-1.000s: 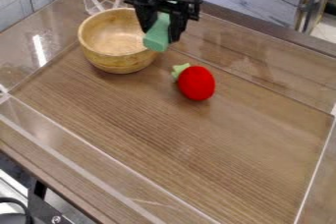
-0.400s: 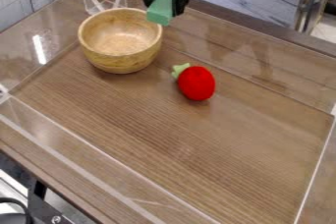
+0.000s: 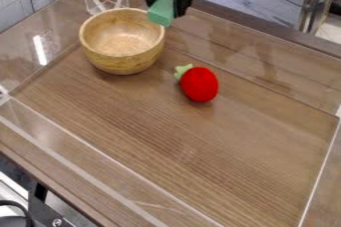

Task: Put the green stick in the brown bowl

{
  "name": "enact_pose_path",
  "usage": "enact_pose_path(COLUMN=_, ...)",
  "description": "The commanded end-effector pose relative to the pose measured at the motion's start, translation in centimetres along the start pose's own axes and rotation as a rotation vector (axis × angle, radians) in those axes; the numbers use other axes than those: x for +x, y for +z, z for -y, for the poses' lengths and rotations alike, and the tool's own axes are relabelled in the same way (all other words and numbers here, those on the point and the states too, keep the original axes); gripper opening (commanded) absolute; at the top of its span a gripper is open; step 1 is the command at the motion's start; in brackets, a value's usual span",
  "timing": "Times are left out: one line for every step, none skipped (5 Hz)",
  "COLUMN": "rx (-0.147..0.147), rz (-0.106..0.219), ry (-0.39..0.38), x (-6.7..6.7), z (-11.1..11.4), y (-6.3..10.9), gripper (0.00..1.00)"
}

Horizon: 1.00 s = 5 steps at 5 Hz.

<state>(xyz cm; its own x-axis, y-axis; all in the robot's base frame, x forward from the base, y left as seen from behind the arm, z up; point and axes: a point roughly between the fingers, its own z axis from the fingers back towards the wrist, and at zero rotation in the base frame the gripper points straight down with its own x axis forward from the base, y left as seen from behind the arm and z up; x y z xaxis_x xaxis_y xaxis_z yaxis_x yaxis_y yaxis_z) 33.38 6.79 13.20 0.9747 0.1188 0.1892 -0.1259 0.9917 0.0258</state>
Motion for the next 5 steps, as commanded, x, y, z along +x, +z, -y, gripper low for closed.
enact_pose_path(rx=0.011, rz=0.063, ry=0.005, x=1.4, z=-1.1, y=1.9, gripper=0.0)
enact_pose_path(rx=0.034, rz=0.054, ry=0.051, x=0.9, z=-3.2, y=1.9, gripper=0.0)
enact_pose_path(rx=0.055, rz=0.042, ry=0.065, x=0.2, z=-5.7, y=0.8, gripper=0.0)
enact_pose_path(rx=0.061, rz=0.038, ry=0.067, x=-0.4, z=-7.0, y=0.3, gripper=0.0)
enact_pose_path(rx=0.053, rz=0.036, ry=0.027, x=-0.7, z=-7.4, y=1.0, gripper=0.0)
